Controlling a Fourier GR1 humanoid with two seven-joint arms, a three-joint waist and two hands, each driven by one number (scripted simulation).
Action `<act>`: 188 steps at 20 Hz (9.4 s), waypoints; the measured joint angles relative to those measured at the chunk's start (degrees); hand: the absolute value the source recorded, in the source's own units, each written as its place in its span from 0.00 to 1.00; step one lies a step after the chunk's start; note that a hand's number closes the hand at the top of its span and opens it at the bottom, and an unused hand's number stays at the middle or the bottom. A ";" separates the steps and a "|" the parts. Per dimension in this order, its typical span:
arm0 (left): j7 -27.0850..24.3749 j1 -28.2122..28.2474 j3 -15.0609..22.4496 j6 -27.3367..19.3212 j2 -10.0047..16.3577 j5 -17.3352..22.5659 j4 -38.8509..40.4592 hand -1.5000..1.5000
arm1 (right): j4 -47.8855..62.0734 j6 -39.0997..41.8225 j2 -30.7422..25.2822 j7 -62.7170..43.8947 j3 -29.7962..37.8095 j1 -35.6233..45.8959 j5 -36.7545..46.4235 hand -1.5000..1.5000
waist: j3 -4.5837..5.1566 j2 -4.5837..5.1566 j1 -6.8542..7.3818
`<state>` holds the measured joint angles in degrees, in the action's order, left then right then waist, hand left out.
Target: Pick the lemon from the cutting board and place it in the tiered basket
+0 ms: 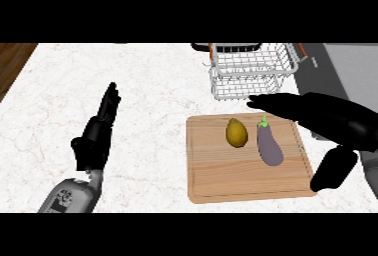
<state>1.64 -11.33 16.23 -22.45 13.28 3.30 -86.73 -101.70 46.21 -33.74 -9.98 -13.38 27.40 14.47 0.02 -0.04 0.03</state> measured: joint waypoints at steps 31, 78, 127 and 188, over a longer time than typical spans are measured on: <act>0.03 2.41 -6.36 7.05 -5.16 -6.09 -1.41 0.50 | 12.32 -10.56 6.79 18.60 -1.62 -1.81 34.85 0.00 | -0.01 0.05 0.17; 0.50 3.28 -11.26 11.98 -11.22 -12.43 -2.47 0.50 | 37.45 -18.09 23.58 29.01 2.78 1.59 51.93 0.00 | -0.01 0.05 0.19; 2.55 2.80 -12.78 13.42 -10.53 -12.03 -3.44 0.50 | 12.69 -19.01 33.01 -48.10 -12.43 18.05 51.03 1.00 | 0.05 -0.56 -0.03; 1.21 4.71 -13.25 12.42 -11.76 -13.27 -3.24 0.50 | 15.81 -46.93 19.73 -38.45 40.15 19.20 30.54 0.00 | -0.07 -0.71 -2.30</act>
<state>2.85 -6.62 2.98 -10.02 1.53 -9.97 -89.97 -85.88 -0.72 -14.01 -48.43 26.76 46.60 45.01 -0.05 -0.75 -2.27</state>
